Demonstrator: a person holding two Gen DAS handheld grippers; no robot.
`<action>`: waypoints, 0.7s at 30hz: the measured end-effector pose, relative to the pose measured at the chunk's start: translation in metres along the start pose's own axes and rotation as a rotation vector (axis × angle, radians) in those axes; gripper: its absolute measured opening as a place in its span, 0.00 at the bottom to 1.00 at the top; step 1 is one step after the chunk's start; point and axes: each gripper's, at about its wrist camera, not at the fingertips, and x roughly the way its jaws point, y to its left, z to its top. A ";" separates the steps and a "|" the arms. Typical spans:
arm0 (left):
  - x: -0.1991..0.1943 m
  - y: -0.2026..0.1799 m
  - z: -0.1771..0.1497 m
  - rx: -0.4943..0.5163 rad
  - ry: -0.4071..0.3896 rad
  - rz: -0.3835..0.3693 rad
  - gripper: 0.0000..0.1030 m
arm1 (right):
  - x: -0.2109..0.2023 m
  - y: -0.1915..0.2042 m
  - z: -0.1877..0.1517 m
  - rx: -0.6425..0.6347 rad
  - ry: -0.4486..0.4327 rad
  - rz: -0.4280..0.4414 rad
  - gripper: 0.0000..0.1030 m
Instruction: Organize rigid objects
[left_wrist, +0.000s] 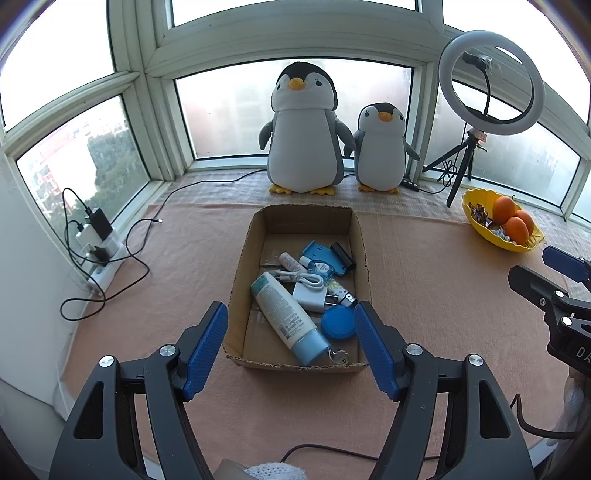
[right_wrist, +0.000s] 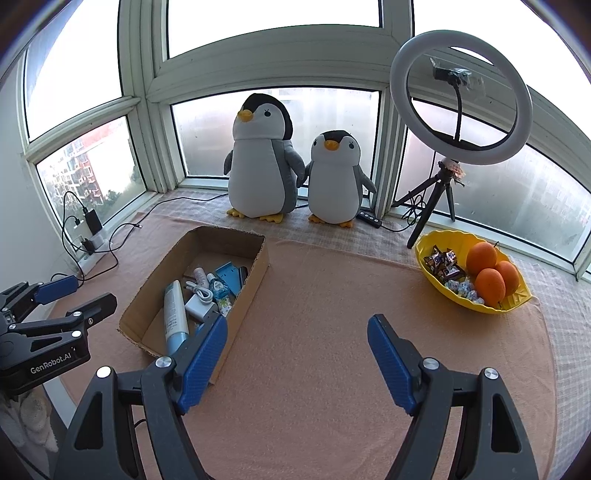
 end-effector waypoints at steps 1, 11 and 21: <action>0.000 0.000 0.000 0.000 0.000 0.001 0.69 | 0.000 0.000 0.000 0.000 0.001 -0.001 0.73; 0.001 0.000 0.000 -0.001 0.000 0.000 0.69 | 0.001 0.002 0.000 0.002 0.006 0.000 0.73; 0.001 -0.001 0.001 -0.001 0.001 0.000 0.69 | 0.002 0.004 -0.001 0.002 0.011 0.001 0.73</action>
